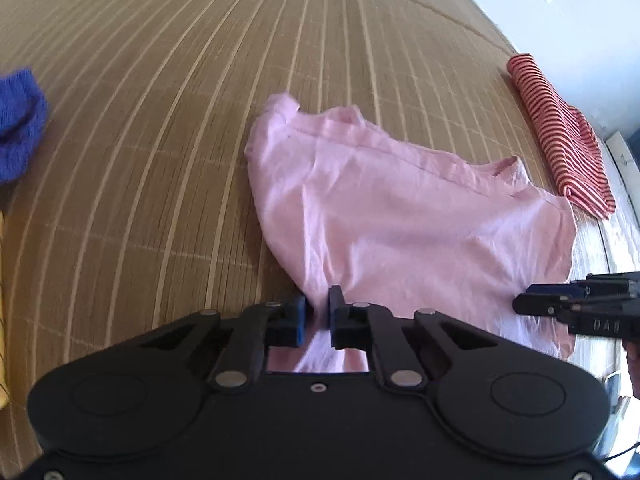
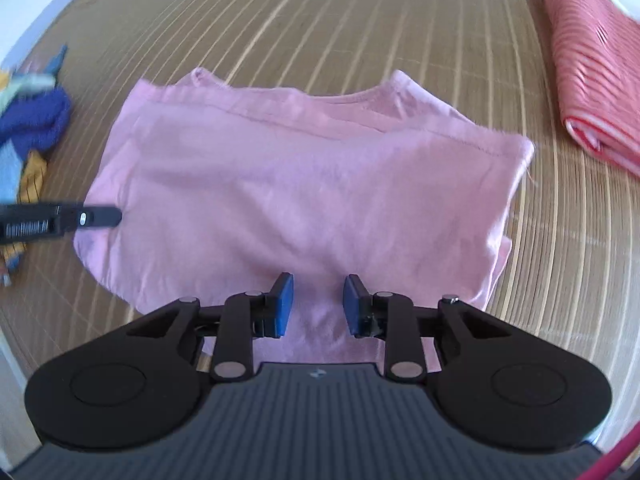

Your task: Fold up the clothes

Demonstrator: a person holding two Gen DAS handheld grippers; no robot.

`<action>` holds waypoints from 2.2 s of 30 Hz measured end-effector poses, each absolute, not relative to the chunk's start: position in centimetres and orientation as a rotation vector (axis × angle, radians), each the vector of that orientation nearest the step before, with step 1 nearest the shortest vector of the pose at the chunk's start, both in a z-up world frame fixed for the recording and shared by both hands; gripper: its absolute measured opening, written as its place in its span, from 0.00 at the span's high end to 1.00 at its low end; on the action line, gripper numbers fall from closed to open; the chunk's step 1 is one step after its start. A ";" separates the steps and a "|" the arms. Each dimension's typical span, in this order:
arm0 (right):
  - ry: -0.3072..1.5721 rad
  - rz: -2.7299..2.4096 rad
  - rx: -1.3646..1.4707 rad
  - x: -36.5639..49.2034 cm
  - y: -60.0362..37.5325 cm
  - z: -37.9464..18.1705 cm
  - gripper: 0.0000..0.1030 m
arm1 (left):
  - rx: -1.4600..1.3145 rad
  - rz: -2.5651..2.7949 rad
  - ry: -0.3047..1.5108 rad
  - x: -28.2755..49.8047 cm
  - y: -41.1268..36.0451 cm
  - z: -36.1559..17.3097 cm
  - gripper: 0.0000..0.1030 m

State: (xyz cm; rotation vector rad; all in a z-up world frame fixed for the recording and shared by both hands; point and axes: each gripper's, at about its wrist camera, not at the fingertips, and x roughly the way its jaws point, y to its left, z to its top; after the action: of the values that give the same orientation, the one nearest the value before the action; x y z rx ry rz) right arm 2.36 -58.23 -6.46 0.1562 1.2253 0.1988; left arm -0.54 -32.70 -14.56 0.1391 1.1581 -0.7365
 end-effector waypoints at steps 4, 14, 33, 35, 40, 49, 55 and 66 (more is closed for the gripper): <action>1.240 0.177 0.296 2.6 -59.9 -6.5 0.68 | 0.241 -0.792 1.054 -1.8 -34.8 -12.9 0.90; 1.218 0.117 0.473 0.5 -64.8 -4.4 0.64 | 0.381 -0.984 0.863 -5.6 -41.3 -8.6 0.90; 1.115 0.138 0.608 -3.8 -73.7 -0.2 0.64 | 0.494 -1.065 0.731 -14.6 -50.3 -6.9 0.90; 1.116 0.151 0.625 -3.7 -74.1 -0.9 0.64 | 0.477 -1.029 0.717 -15.0 -50.3 -5.9 0.90; 1.202 0.128 0.580 -2.3 -74.4 -4.3 0.64 | 0.493 -1.010 0.677 -15.8 -50.7 -4.4 0.90; 1.292 0.285 0.598 -2.3 -75.4 -6.5 0.66 | 0.624 -1.112 0.648 -19.3 -55.0 -7.0 0.91; 1.271 0.196 0.522 -3.7 -80.0 -3.8 0.64 | 0.634 -1.131 0.721 -20.6 -56.9 -9.6 0.90; 1.166 0.224 0.548 -3.5 -80.4 -2.3 0.64 | 0.628 -1.138 0.805 -21.4 -53.6 -9.3 0.73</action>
State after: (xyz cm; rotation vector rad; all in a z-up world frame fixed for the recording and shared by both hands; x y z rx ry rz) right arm -3.46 -80.38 -2.33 0.5478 1.1657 0.2240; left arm -21.37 -53.64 -9.25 0.6279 0.8053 -1.1381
